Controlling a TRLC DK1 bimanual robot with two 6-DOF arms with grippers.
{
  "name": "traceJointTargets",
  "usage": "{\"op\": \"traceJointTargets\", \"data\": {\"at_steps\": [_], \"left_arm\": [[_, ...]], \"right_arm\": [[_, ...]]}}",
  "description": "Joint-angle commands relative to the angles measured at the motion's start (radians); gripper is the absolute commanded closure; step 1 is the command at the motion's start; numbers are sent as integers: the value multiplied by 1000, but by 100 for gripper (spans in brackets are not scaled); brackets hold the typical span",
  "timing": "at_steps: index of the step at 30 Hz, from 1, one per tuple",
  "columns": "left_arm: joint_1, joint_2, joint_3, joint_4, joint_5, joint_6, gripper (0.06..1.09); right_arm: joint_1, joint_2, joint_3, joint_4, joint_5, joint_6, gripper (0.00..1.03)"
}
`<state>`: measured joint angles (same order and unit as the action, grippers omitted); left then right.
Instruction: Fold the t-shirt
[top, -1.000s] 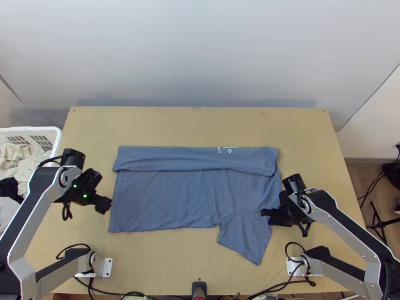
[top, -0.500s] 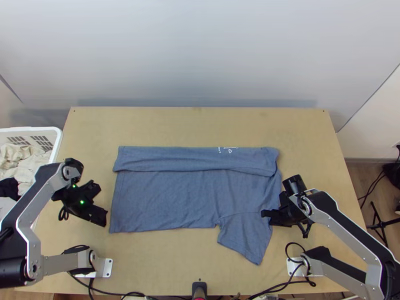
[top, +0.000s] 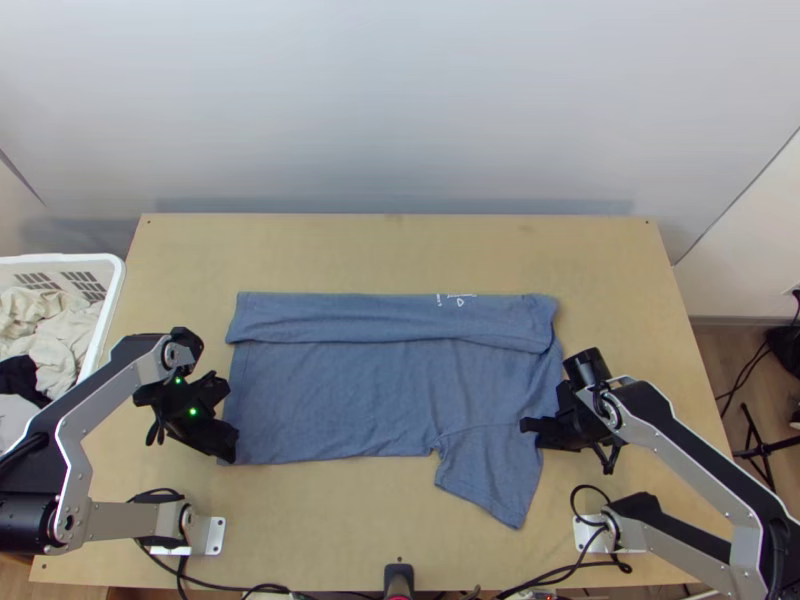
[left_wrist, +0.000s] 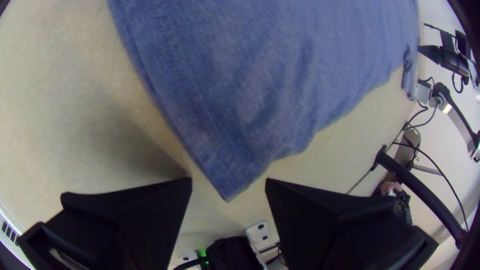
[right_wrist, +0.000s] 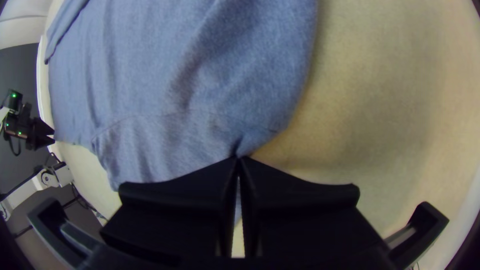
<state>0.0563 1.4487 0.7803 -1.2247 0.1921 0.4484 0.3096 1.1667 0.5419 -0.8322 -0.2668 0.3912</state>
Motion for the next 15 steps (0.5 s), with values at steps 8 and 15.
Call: {"op": "traceJointTargets", "data": {"at_steps": [8, 15], "left_arm": [[-9, 9, -6, 65, 9, -8, 105], [36, 13, 5, 79, 7, 10, 105]], "right_arm": [[-1, -27, 1, -2, 0, 5, 100], [22, -156, 47, -82, 0, 5, 100]]}}
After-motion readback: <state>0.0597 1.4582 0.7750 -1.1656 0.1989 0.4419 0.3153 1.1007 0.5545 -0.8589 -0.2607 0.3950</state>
